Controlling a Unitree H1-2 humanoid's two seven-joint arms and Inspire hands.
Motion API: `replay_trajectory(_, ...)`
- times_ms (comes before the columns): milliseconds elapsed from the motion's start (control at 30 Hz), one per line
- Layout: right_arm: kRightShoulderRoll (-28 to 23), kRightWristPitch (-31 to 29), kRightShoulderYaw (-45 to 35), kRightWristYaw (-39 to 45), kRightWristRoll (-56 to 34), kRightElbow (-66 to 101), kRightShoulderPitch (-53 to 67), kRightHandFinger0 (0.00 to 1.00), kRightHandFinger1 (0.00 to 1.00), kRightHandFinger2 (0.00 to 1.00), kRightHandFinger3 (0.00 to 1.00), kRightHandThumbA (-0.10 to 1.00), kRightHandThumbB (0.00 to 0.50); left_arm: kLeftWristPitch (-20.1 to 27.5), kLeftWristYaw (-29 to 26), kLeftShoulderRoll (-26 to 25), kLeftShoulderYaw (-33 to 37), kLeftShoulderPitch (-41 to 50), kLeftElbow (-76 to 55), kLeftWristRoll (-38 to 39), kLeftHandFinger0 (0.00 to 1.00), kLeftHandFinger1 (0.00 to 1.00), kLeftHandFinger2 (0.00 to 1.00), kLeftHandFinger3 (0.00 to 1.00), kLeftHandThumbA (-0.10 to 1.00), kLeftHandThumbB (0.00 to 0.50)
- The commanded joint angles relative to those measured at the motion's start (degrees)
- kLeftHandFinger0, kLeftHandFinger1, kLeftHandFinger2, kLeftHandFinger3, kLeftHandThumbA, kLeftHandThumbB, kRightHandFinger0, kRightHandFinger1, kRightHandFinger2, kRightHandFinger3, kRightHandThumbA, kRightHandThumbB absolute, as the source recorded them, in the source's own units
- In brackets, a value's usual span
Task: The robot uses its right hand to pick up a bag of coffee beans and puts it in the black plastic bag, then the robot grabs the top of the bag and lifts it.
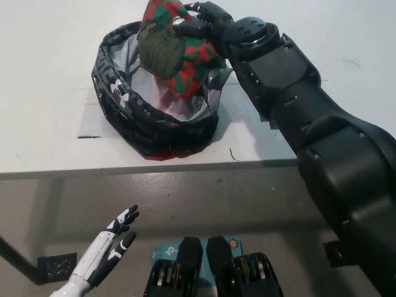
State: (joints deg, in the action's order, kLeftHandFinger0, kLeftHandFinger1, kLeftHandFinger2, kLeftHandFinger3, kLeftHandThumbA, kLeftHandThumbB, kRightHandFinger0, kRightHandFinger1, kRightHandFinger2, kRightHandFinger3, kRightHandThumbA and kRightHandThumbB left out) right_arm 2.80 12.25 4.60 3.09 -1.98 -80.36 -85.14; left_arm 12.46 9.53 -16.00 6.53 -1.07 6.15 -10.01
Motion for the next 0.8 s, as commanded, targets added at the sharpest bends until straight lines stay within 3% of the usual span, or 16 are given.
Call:
replay_trajectory(0, 1.5, -5.5, -0.3, -2.0, 0.9, 1.2, -5.4, 0.06, 0.5, 0.9, 0.69, -0.1, 0.172, 1.7, 1.1, -0.4, 0.8, 0.1, -1.2, 0.2, 1.0, 1.0, 1.0, 1.0, 1.0, 0.318)
replay_trajectory(33, 2.0, -7.2, 0.1, -3.4, 1.6, 1.1, -5.3, 0.08, 0.51, 0.91, 0.61, -0.1, 0.202, 1.0, 1.3, -0.5, 1.1, 0.3, -2.1, 0.1, 1.0, 1.0, 1.0, 1.0, 1.0, 0.308)
replay_trajectory(100, 2.0, -7.9, 0.2, -3.9, 1.8, 1.1, -5.2, 0.08, 0.5, 0.88, 0.58, -0.1, 0.211, 0.7, 1.4, -0.6, 1.2, 0.3, -2.5, 0.1, 1.0, 1.0, 1.0, 1.0, 0.99, 0.306)
replay_trajectory(133, 2.1, -8.5, 0.1, -4.0, 1.9, 1.1, -5.1, 0.52, 0.91, 1.0, 1.0, 0.16, 0.321, 0.4, 1.4, -0.7, 1.5, 0.0, -2.6, -0.3, 1.0, 1.0, 1.0, 1.0, 1.0, 0.313)
replay_trajectory(167, 2.1, -9.0, -0.2, -2.7, 1.5, 1.1, -4.9, 0.82, 1.0, 1.0, 1.0, 0.27, 0.324, 0.2, 1.5, -0.7, 1.7, -0.1, -2.7, -0.5, 1.0, 1.0, 1.0, 1.0, 1.0, 0.32)
replay_trajectory(200, 2.0, -9.4, -0.7, -0.3, 0.8, 1.2, -4.6, 1.0, 1.0, 1.0, 1.0, 0.34, 0.366, 0.0, 1.5, -0.7, 1.8, -0.1, -2.9, -0.6, 1.0, 1.0, 1.0, 1.0, 1.0, 0.323)
replay_trajectory(267, 1.9, -9.3, -0.7, 1.7, 0.8, 1.3, -4.3, 1.0, 1.0, 1.0, 1.0, 0.48, 0.45, 0.0, 1.7, -0.7, 1.9, -0.2, -3.0, -0.2, 1.0, 1.0, 1.0, 1.0, 1.0, 0.324)
replay_trajectory(300, 1.9, -9.5, -0.5, 1.6, 1.1, 1.3, -4.1, 1.0, 1.0, 1.0, 1.0, 0.53, 0.449, 0.0, 1.8, -0.7, 1.9, -0.2, -3.0, 0.0, 1.0, 1.0, 1.0, 1.0, 1.0, 0.324)
replay_trajectory(367, 1.9, -9.9, 0.2, 1.0, 2.0, 1.3, -3.7, 1.0, 1.0, 1.0, 1.0, 0.58, 0.363, 0.2, 2.1, -0.9, 2.0, -0.3, -3.2, 0.1, 1.0, 1.0, 1.0, 1.0, 1.0, 0.314)
replay_trajectory(433, 1.5, -10.4, 0.7, 1.0, 2.6, 1.1, -3.4, 1.0, 1.0, 1.0, 1.0, 0.69, 0.374, 0.3, 2.1, -1.0, 2.0, -0.5, -3.2, -0.2, 1.0, 1.0, 1.0, 1.0, 1.0, 0.31)
replay_trajectory(767, 0.2, -10.0, 3.3, 0.2, 5.3, 0.6, -3.1, 1.0, 1.0, 1.0, 1.0, 0.76, 0.386, -0.3, 2.5, -1.2, 2.1, -0.8, -3.9, -0.9, 1.0, 1.0, 1.0, 1.0, 1.0, 0.31)
